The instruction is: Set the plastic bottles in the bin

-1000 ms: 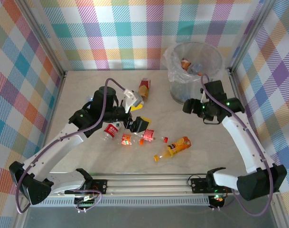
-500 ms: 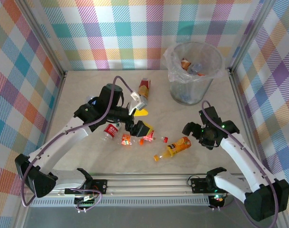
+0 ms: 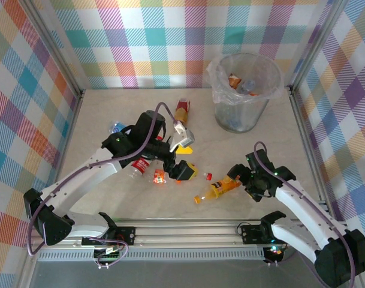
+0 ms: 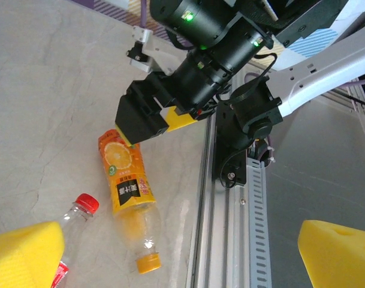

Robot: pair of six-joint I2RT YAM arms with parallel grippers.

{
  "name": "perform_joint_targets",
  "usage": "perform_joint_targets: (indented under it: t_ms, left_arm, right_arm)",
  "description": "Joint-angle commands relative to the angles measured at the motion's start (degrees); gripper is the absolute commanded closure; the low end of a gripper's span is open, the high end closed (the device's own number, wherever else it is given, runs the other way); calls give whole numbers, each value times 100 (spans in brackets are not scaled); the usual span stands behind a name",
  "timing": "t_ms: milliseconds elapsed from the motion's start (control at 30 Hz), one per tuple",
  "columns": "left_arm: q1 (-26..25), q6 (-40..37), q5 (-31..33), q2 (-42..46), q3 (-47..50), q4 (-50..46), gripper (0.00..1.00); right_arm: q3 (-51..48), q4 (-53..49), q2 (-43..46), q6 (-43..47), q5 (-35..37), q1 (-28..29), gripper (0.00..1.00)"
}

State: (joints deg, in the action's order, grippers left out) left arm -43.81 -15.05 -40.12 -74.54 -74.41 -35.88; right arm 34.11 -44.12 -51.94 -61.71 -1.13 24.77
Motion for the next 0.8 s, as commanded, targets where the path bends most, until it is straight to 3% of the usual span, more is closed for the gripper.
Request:
perform_joint_targets:
  t_ms: [0,533,767]
  left_arm:
    - [-136,-102,184,-80,-79,-11,0]
    - [-199,-108,355,-113,-86,-43,0]
    - [-215,-106,367,-125,-99,-60,0]
  right_arm:
    - [-219,715,-149,-490,-93,144,2]
    - [-413,2206,-1388,-1033,146,747,15]
    - [-318,2462,-1704,-1047,401,792,25]
